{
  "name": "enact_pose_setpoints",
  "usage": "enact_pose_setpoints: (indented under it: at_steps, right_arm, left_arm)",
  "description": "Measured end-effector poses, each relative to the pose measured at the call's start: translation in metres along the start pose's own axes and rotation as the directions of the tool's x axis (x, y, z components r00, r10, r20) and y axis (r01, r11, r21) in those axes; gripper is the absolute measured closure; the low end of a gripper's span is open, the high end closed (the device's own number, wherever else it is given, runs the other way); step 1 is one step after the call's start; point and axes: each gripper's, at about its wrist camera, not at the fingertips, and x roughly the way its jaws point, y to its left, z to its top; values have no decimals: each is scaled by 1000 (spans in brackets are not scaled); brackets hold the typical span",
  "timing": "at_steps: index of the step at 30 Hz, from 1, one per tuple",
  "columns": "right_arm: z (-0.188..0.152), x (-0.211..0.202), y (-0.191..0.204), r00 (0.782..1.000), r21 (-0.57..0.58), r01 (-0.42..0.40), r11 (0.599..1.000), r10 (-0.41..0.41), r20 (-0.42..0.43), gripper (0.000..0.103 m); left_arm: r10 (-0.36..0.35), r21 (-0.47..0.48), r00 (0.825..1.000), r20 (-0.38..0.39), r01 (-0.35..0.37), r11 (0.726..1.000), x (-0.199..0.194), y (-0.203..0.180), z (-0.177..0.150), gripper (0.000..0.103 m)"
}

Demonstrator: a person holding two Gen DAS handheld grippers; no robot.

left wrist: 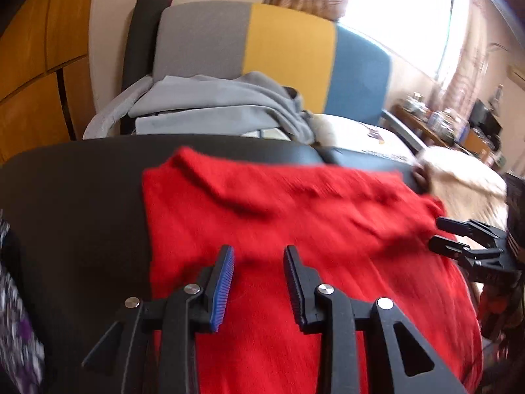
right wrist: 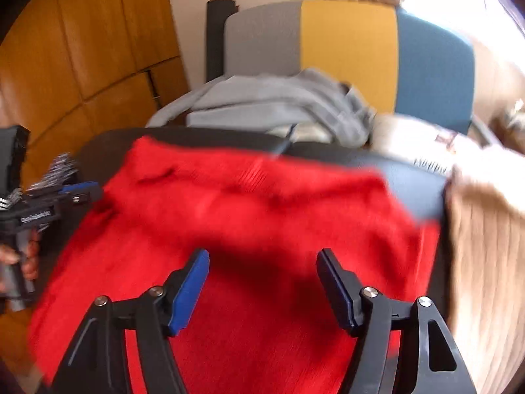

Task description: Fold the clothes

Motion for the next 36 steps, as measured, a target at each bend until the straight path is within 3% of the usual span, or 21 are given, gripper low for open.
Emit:
enact_pose_setpoints:
  at_steps: [4,7,9,11,13,17,20,23,25,30,36]
  right_arm:
    - [-57,-44,10,998,34,-49,998,50,-42,33]
    - [-102,-80,13,997,74,-60,995,63,-50,25]
    - [-132,-93,11,993,113,-77,991,86,-81,19]
    - [-159,-104,6,994,130,-65,989,75,-77,18]
    - [-180,-114,0,998,133,-32,991,38,-45,18]
    - [-182,-126,-12,998,244,-60,968,65,-10,18]
    - [-187,-137,-19,996,310,-82,947,83,9,15]
    - [-203,-154,-26,987,361,-155,919,157,26,13]
    - [-218,-158,-30,979,403,-193,894,200,25,9]
    - [-238,-160,-32,950,465,-304,831,304,78,0]
    - [-246,-148,-24,899,487,-430,760,410,154,0]
  left_arm:
    - [3,29,999,-32,-2,1000,-35,-11,-60,70]
    - [23,36,998,-58,-21,999,-54,-15,-101,70]
    - [74,43,993,-95,-71,997,-54,-10,-125,69]
    - [62,-2,998,-32,-63,998,-60,0,-136,68]
    - [50,-31,998,-24,-51,998,-59,6,-134,68]
    - [100,-5,994,-51,-100,995,-53,1,-121,67]
    - [49,-114,997,-54,-55,992,-66,11,-123,67]
    - [-8,-212,1000,-13,5,977,-90,24,-137,67]
    - [-8,-243,1000,-5,7,970,-103,32,-148,67]
    - [-47,-271,998,-28,38,962,-115,41,-177,67]
    - [-99,-303,993,-57,77,950,-127,50,-211,65]
